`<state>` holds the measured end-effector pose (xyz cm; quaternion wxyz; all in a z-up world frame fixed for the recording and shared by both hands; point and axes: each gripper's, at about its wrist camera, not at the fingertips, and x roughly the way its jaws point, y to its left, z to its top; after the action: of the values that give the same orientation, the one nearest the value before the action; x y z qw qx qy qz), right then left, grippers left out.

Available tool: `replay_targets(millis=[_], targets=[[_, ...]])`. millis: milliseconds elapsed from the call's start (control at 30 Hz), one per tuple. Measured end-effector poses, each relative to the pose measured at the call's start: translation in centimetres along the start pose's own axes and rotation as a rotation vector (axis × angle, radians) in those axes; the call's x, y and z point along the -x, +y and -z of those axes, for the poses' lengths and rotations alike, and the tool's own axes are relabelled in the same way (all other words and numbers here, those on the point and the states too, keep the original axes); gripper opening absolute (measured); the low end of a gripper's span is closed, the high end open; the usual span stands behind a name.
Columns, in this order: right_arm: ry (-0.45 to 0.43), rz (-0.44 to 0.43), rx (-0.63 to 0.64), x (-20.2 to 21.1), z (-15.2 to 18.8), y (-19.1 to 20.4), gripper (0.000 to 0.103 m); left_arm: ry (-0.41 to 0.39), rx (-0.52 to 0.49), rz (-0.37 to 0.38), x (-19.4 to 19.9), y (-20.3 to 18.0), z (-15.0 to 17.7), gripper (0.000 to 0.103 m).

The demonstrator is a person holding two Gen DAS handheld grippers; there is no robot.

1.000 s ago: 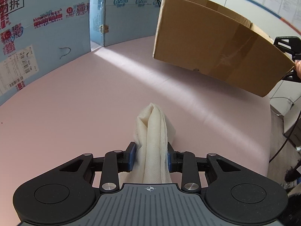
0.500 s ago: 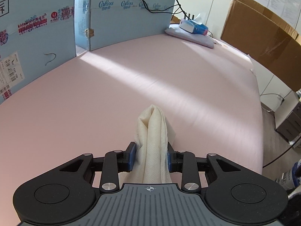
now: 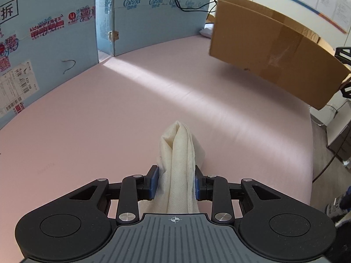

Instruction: Fold shopping bag

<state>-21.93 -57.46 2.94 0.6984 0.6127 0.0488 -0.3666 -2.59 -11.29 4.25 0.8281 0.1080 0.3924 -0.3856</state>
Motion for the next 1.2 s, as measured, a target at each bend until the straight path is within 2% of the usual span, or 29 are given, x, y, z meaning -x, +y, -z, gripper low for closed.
replay_targets(millis=[200, 333, 467, 533, 667, 800, 900, 933, 1000, 1200], targets=[[0.105, 0.005, -0.084, -6.4, 5.8, 1.5, 0.048, 0.019, -0.033, -0.025, 0.0, -0.7, -0.8, 0.03], [0.113, -0.017, 0.042, -7.8, 7.4, 3.7, 0.054, 0.023, -0.047, -0.03, -0.1, -1.4, -1.3, 0.03], [0.159, -0.06, 0.078, -7.6, 7.1, 3.9, 0.06, 0.03, -0.061, -0.033, -0.3, -2.1, -1.7, 0.03], [0.173, -0.094, 0.091, -6.7, 6.9, 3.5, 0.063, 0.039, -0.073, -0.028, -0.7, -2.5, -1.8, 0.03], [0.109, -0.136, 0.195, -2.4, 7.6, 2.2, 0.078, 0.062, -0.087, -0.015, -1.8, -3.1, -2.0, 0.03], [0.082, -0.19, 0.338, 1.7, 9.0, 0.3, 0.081, 0.089, -0.105, -0.038, -3.7, -3.7, -2.0, 0.031], [0.101, -0.226, 0.421, 4.3, 10.2, -1.3, 0.083, 0.102, -0.144, -0.073, -4.8, -4.4, -1.6, 0.037], [0.11, -0.239, 0.438, 4.9, 10.5, -1.8, 0.083, 0.099, -0.166, -0.08, -5.0, -4.7, -1.3, 0.041], [0.131, -0.262, 0.459, 6.0, 11.5, -2.6, 0.083, 0.075, -0.201, -0.094, -5.1, -5.1, -0.5, 0.044], [0.098, -0.271, 0.534, 8.8, 16.1, -4.5, 0.087, -0.013, -0.191, -0.072, -4.7, -4.3, 1.2, 0.047]])
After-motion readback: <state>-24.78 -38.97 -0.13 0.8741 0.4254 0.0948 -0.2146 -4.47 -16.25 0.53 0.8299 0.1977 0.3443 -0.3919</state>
